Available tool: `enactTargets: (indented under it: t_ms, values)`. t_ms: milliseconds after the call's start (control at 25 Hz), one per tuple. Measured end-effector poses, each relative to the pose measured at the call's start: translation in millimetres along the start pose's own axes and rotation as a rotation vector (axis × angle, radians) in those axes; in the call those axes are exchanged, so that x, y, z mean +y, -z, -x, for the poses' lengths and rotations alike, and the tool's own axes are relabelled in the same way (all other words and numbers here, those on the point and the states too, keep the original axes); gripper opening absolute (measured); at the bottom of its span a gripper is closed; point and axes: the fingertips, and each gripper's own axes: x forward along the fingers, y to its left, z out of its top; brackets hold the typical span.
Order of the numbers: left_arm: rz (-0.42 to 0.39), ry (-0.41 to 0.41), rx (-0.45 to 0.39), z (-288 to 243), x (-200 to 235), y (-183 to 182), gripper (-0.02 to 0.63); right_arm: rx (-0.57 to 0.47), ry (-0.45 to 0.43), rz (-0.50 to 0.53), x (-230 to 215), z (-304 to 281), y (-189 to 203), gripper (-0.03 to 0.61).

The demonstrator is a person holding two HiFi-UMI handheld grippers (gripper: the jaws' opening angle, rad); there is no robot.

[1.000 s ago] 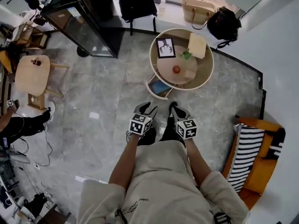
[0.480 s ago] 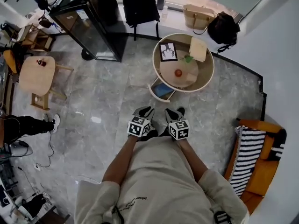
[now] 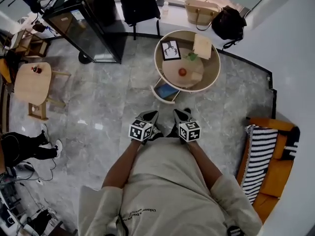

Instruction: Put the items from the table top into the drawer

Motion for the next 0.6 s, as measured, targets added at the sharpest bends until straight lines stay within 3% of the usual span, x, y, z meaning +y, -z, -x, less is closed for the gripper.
enactTargets:
  t_ms: [80,240,360,600]
  values:
    - [0.017,0.004,0.001,-0.4,0.8,4.3,0.02,0.017,-0.006,-0.029,-4.7,-4.5,3.6,0.034]
    - [-0.031,0.011,0.005,2.0,-10.8,10.9,0.021,0.031,-0.014,-0.065,-11.0,-8.0,3.7,0.034]
    - [-0.048,-0.004,-0.009,2.5,-7.2,6.0,0.021,0.057,-0.035,-0.024,-4.9,-15.5,3.2,0.034]
    - [0.021,-0.074,-0.031,10.9,20.6,6.4,0.021,0.114,-0.086,0.084,17.1,-30.0,4.2,0.033]
